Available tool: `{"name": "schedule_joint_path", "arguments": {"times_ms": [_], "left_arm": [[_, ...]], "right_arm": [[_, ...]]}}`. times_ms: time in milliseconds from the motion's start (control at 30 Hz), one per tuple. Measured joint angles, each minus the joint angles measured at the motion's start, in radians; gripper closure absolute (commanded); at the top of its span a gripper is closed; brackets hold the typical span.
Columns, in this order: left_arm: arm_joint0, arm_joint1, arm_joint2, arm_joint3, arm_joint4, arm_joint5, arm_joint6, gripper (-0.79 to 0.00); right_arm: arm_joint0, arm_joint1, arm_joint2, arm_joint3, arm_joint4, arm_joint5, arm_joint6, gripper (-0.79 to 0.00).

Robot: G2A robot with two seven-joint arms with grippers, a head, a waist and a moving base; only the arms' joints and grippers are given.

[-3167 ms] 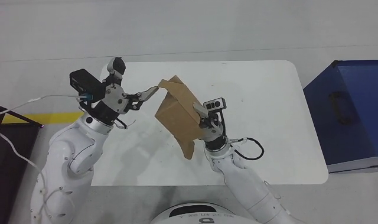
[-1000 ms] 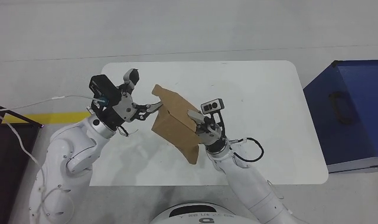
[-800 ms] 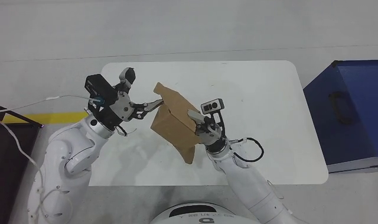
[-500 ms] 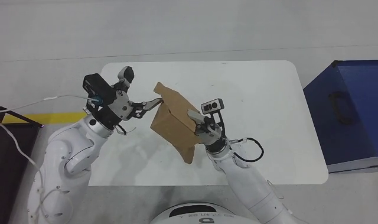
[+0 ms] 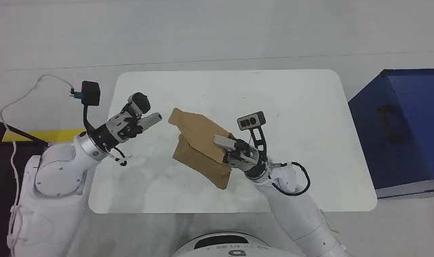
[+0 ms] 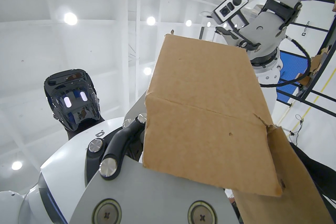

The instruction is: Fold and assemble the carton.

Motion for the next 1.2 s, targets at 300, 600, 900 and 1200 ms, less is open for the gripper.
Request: {"name": "schedule_joint_path", "arguments": {"times_ms": [300, 600, 900, 1200], "left_arm": [[-0.002, 0.001, -0.004, 0.005, -0.068, 0.017, -0.011, -0.785], [-0.062, -0.006, 0.109, 0.107, -0.706, 0.413, -0.186, -0.785], [-0.235, 0.004, 0.194, 0.210, -1.120, 1.014, -0.403, -0.785], [-0.256, -0.007, 0.228, 0.197, -1.192, 0.946, -0.354, -0.785]], "right_arm": [[-0.004, 0.000, 0.004, -0.005, 0.005, -0.005, -0.008, 0.000], [0.013, 0.000, 0.009, 0.012, 0.239, 0.056, 0.133, 0.000], [0.021, 0.010, 0.056, 0.064, 0.216, 0.062, 0.170, 0.000], [0.003, 0.018, 0.082, 0.046, 0.140, 0.042, 0.138, 0.000]]}}
